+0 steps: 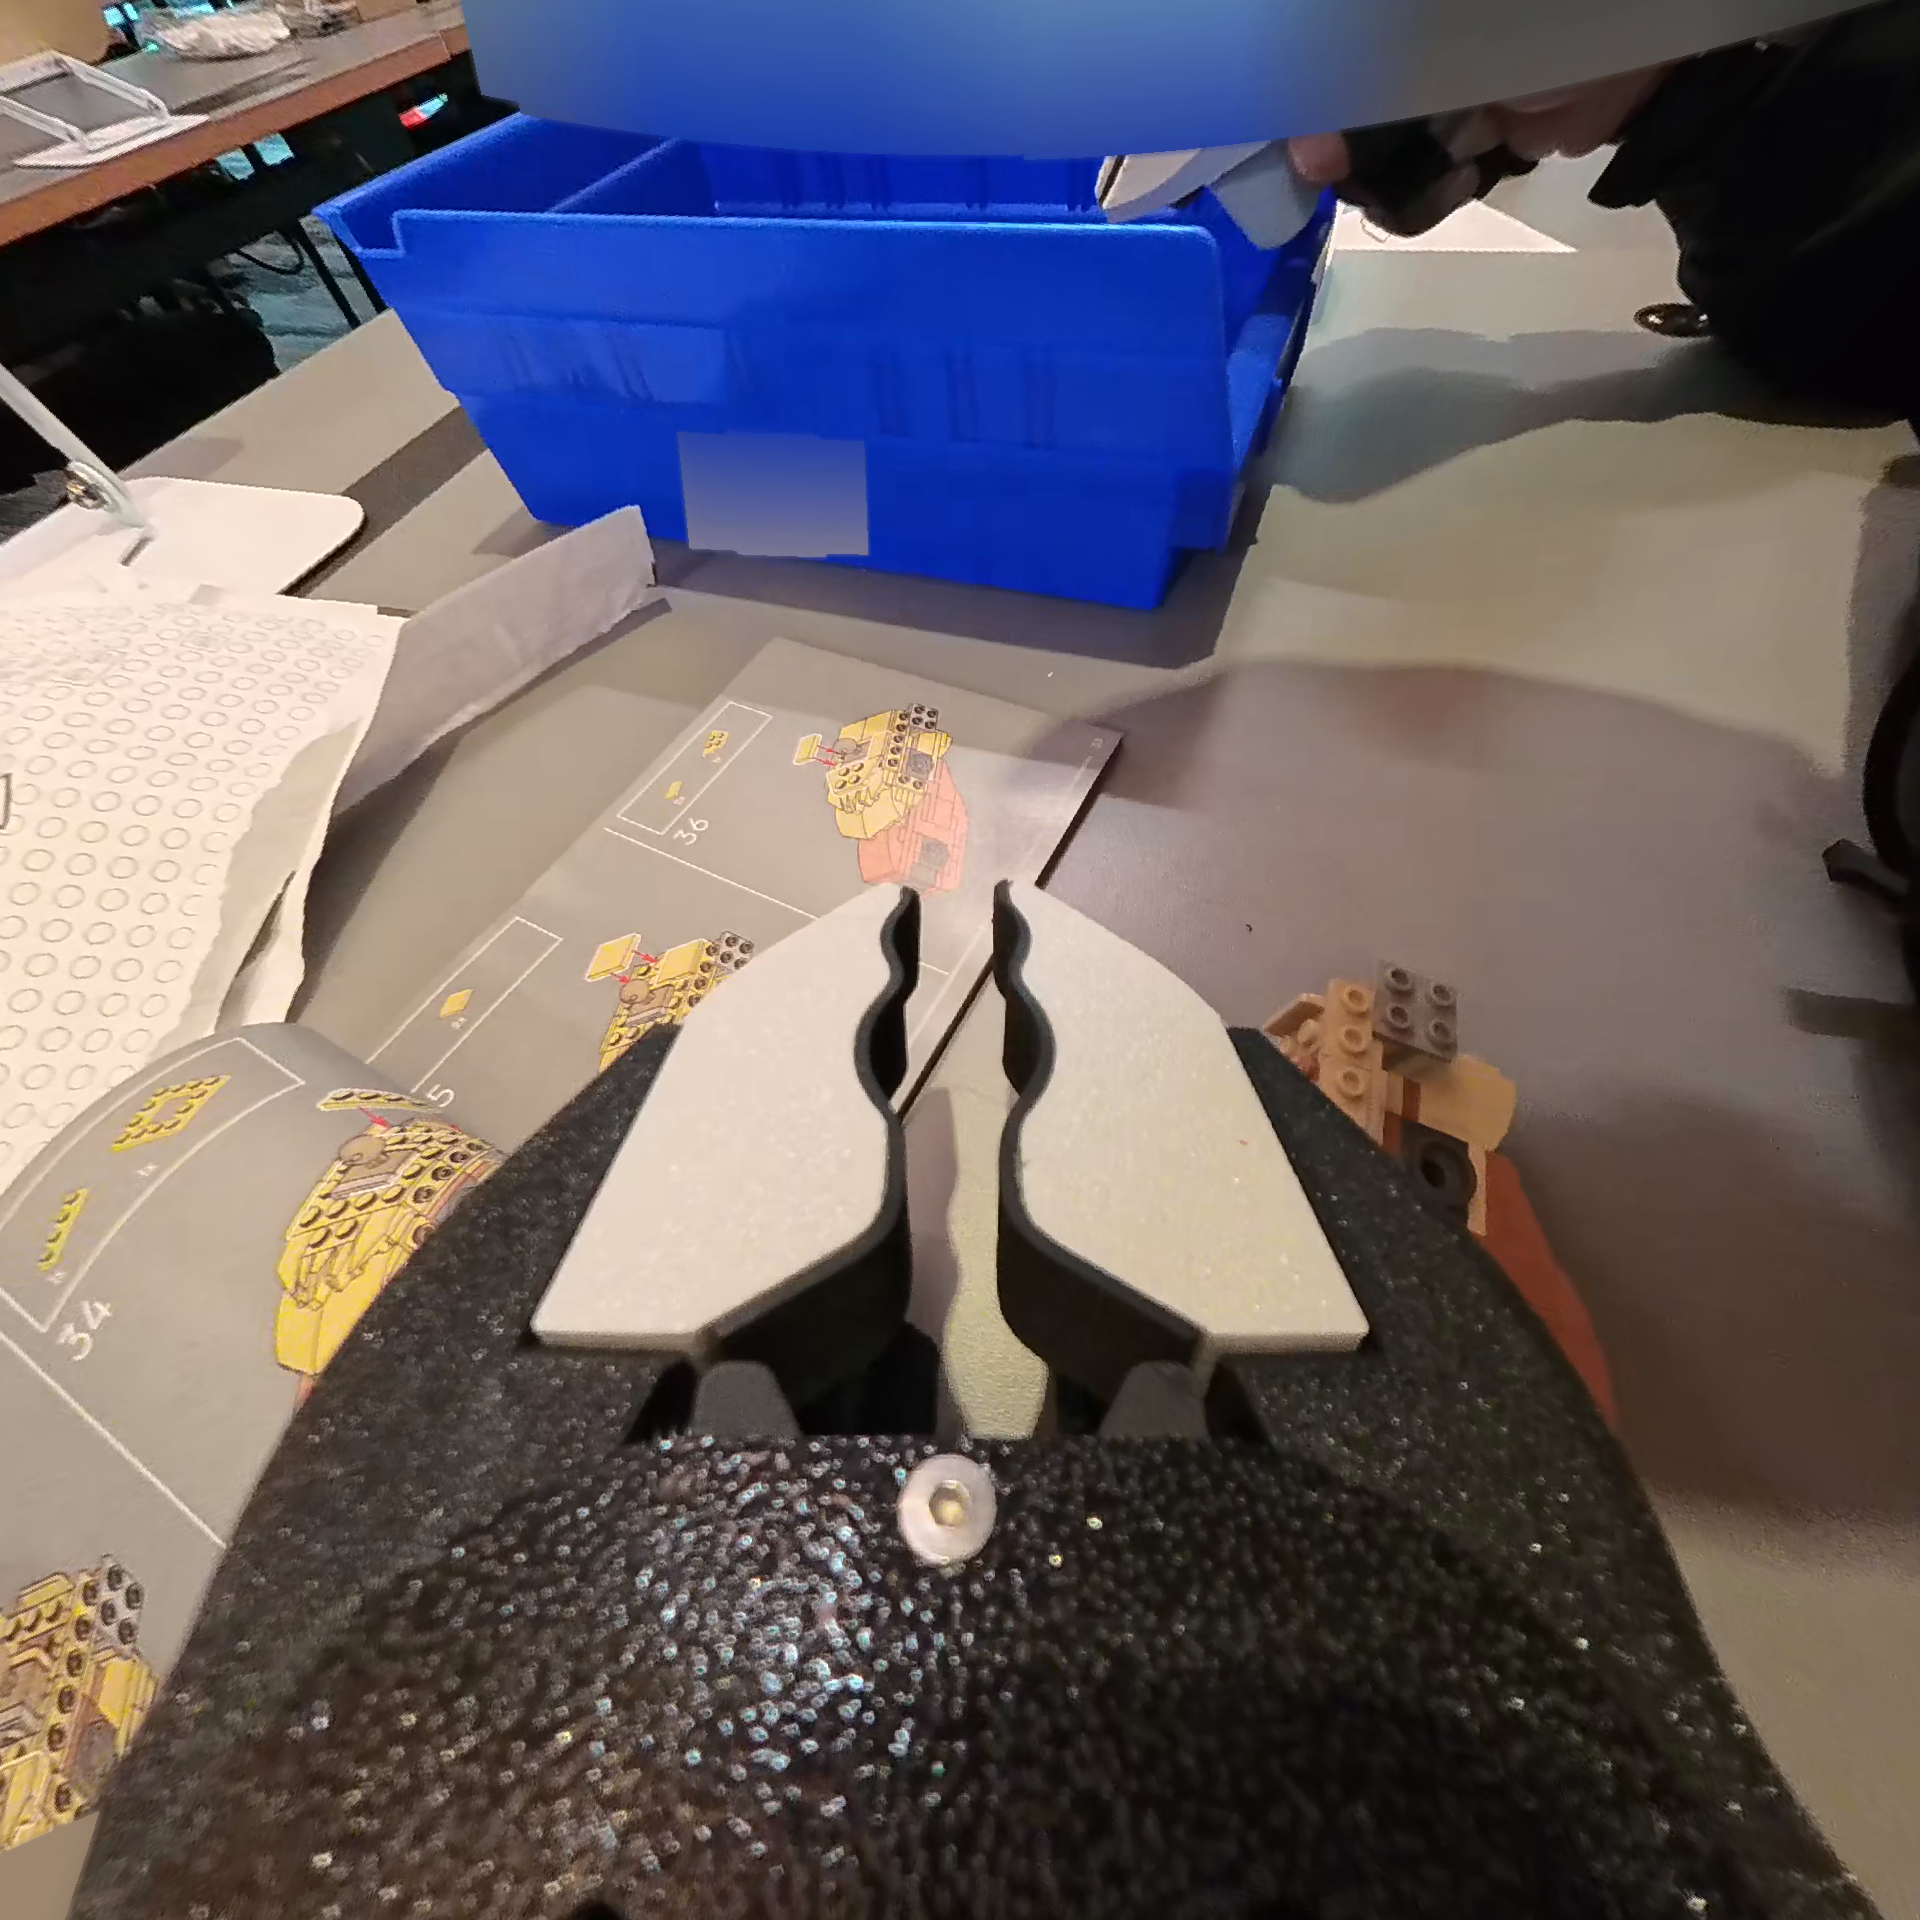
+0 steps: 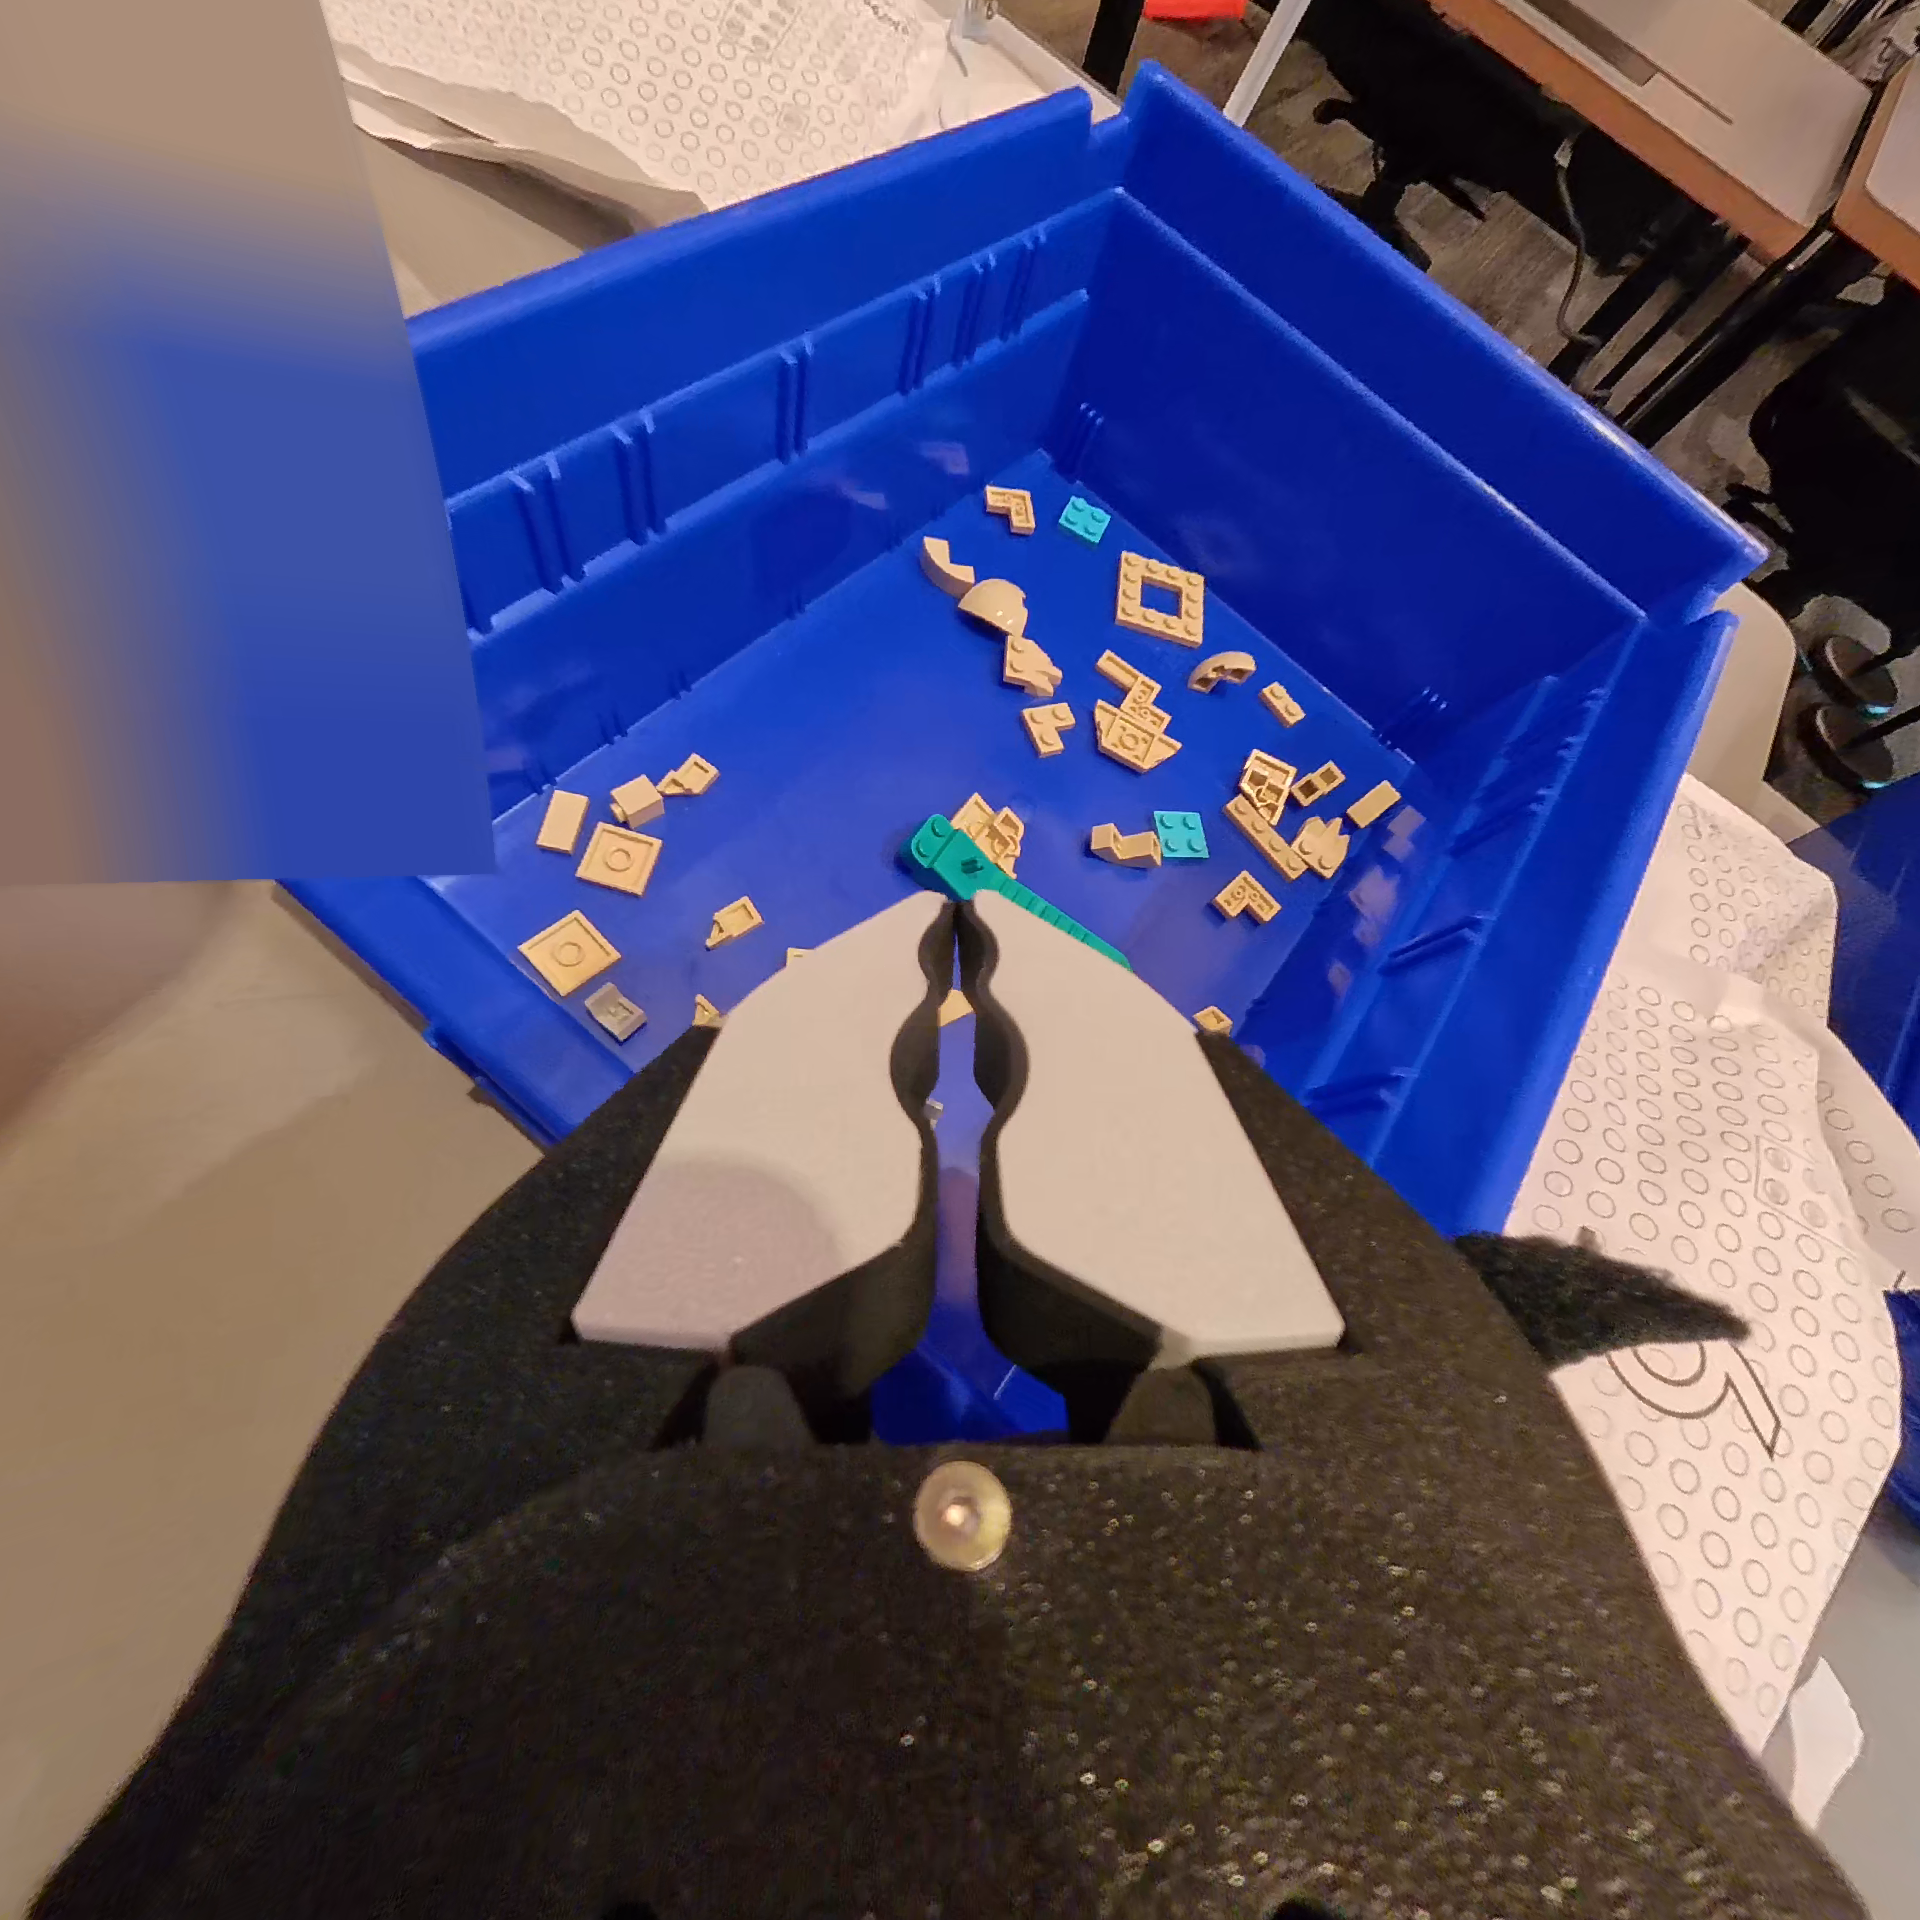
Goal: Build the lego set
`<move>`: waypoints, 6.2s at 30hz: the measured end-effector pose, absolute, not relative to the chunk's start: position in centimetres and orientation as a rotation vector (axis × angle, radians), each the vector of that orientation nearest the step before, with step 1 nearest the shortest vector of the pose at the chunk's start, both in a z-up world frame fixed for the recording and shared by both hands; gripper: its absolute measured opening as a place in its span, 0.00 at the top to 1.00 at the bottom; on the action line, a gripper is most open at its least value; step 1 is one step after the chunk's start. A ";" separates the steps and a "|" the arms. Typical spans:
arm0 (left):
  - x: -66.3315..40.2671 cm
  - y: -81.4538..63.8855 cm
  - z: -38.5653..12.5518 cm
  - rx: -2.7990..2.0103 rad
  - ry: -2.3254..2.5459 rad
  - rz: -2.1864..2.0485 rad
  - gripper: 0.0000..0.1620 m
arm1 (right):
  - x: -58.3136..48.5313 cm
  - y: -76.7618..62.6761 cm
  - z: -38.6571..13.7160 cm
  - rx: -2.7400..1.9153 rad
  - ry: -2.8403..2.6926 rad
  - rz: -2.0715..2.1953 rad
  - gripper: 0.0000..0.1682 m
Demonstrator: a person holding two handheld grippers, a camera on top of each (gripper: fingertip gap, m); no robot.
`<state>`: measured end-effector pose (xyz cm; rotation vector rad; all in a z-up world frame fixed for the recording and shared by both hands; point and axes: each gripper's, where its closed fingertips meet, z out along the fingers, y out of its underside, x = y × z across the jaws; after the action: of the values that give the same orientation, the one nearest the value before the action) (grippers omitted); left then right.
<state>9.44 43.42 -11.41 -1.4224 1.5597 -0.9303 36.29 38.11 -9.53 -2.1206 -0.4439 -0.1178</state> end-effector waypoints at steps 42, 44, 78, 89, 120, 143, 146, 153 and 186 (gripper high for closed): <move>9.6 43.0 -12.1 -1.390 1.606 -0.831 0.92 | 47.4 47.6 -13.4 -2.485 -2.469 -0.535 0.88; 9.6 42.9 -12.1 -1.387 1.612 -0.833 0.92 | 47.5 47.7 -14.3 -2.512 -2.494 -0.567 0.87; 9.6 42.6 -12.1 -1.379 1.627 -0.828 0.92 | 49.0 48.0 -16.4 -2.772 -2.461 -0.828 0.88; 9.4 42.9 -11.2 -1.371 1.589 -0.819 0.92 | 45.1 46.8 -11.4 -2.646 -2.284 -0.801 0.88; 3.3 42.7 -10.1 -1.314 1.579 -0.813 0.93 | 11.0 34.2 -15.3 -2.244 -1.943 0.137 0.88; 3.5 43.2 -11.2 -1.345 1.589 -0.796 0.93 | 11.0 34.2 -15.6 -2.223 -1.747 0.266 0.85; 3.4 43.3 -11.2 -1.342 1.586 -0.793 0.93 | 11.0 34.0 -14.4 -2.182 -1.659 0.287 0.84; 3.5 43.7 -11.8 -1.354 1.588 -0.802 0.93 | 14.0 32.1 -9.9 -2.073 -1.436 0.306 0.85; 6.7 44.3 -12.4 -1.382 1.621 -0.779 0.93 | 28.7 34.1 -4.7 -1.816 -0.898 0.130 0.89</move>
<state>6.72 44.25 -12.43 -1.3824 1.6209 -0.7792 28.69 34.06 -4.75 -1.8157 -0.8978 0.1302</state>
